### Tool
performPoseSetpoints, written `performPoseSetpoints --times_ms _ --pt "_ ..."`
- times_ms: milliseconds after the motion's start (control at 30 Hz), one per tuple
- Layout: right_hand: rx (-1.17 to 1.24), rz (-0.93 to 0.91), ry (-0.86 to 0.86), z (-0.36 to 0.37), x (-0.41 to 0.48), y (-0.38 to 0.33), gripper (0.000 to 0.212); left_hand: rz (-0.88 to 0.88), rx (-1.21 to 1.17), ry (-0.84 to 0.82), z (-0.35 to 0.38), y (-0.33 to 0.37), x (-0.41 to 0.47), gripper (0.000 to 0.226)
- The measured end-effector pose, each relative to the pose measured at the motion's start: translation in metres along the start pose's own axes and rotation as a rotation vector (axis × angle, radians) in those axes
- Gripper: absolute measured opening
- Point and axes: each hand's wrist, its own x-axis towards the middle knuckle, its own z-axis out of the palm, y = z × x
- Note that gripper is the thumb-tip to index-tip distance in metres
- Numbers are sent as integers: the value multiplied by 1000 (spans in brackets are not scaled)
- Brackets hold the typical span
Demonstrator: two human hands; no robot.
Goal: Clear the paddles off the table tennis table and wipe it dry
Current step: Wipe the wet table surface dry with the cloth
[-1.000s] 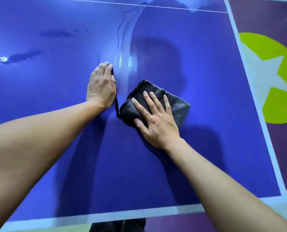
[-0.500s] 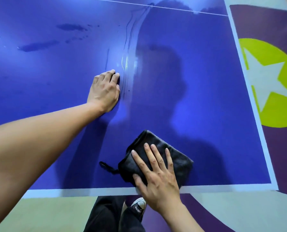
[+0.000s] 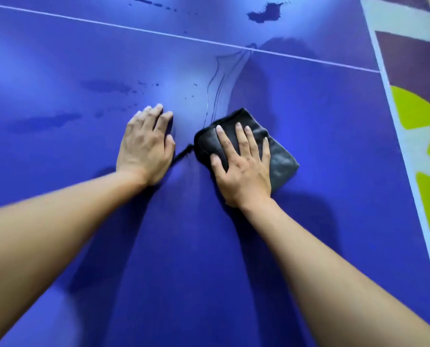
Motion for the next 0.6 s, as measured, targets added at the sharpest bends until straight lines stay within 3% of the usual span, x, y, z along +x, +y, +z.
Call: performPoseSetpoints --times_ms 333,600 --pt "-9 69 -35 -18 253 -2 62 5 -45 13 0 1 -3 53" --pt "-37 -21 -46 -19 252 -10 61 20 -20 47 3 -1 -7 51"
